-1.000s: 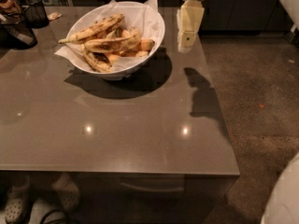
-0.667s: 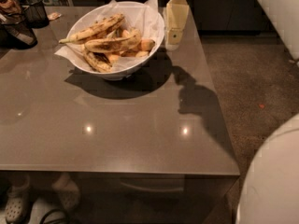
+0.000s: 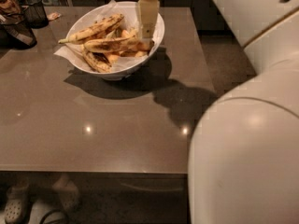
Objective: Pick banana from white bowl
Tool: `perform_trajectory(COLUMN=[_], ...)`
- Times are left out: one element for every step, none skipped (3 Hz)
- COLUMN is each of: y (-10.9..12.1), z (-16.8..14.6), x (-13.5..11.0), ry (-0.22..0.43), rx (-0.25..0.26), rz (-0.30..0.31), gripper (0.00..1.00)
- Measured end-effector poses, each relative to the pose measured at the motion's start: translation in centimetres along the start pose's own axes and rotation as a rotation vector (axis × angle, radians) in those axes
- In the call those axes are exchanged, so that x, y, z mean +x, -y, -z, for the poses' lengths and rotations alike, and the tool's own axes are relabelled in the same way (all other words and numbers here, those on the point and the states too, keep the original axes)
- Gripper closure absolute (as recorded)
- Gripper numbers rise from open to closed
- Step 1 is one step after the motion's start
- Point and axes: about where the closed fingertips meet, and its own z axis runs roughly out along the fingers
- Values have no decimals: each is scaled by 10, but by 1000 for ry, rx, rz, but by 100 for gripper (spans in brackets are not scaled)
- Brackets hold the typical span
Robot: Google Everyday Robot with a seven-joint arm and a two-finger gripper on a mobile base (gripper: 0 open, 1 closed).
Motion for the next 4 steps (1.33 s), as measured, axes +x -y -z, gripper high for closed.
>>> perform_trajectory(y=[17,29,34,33], z=[-10,-20,-37,-57], x=[-12,-20,-27,-29], ry=[20,28,31,22], rx=[1,-1,-24,-60], rz=[18,33,47,52], gripper=[40,42,40,35])
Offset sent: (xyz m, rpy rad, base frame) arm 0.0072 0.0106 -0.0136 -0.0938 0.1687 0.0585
